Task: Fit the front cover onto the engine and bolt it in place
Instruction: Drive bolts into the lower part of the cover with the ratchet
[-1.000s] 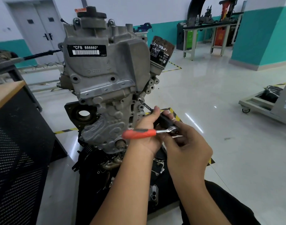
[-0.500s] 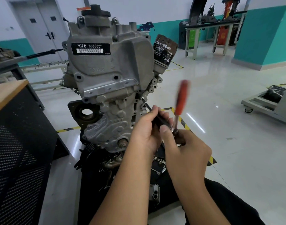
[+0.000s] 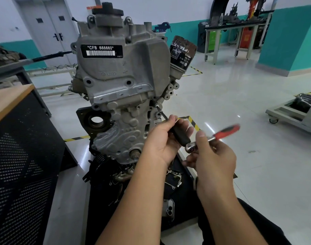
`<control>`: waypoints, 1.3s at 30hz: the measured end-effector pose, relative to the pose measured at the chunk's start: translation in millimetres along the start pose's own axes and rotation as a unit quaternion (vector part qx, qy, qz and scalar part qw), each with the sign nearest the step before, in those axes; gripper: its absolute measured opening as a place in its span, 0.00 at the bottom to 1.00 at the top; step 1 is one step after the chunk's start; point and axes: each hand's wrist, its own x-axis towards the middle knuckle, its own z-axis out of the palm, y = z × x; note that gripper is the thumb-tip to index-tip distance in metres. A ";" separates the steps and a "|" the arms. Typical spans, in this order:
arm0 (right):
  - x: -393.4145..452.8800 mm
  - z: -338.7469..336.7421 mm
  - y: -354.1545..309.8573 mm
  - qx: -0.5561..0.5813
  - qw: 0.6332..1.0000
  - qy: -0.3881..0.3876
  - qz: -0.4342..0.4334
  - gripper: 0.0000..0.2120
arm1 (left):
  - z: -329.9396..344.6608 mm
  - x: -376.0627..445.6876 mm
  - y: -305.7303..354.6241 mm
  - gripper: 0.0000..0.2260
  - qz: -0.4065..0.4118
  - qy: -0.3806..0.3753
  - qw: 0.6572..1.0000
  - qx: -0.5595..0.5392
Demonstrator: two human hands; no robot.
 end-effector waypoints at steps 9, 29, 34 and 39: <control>5.7 -1.7 3.1 -0.047 0.995 -0.006 -0.086 0.10 | 4.5 2.7 -4.3 0.07 -0.001 0.006 1.000 -0.026; 14.0 -18.7 -7.6 -0.230 0.933 -0.018 -0.275 0.08 | 4.5 3.1 -4.3 0.07 0.002 -0.029 0.999 -0.035; 12.0 -9.2 -5.3 0.209 0.946 -0.022 0.249 0.09 | 4.9 4.4 -7.0 0.07 0.019 -0.012 0.998 -0.053; 8.7 -14.1 -5.0 -0.056 0.983 -0.035 -0.168 0.16 | 6.5 10.4 -6.2 0.05 0.026 -0.010 0.997 -0.069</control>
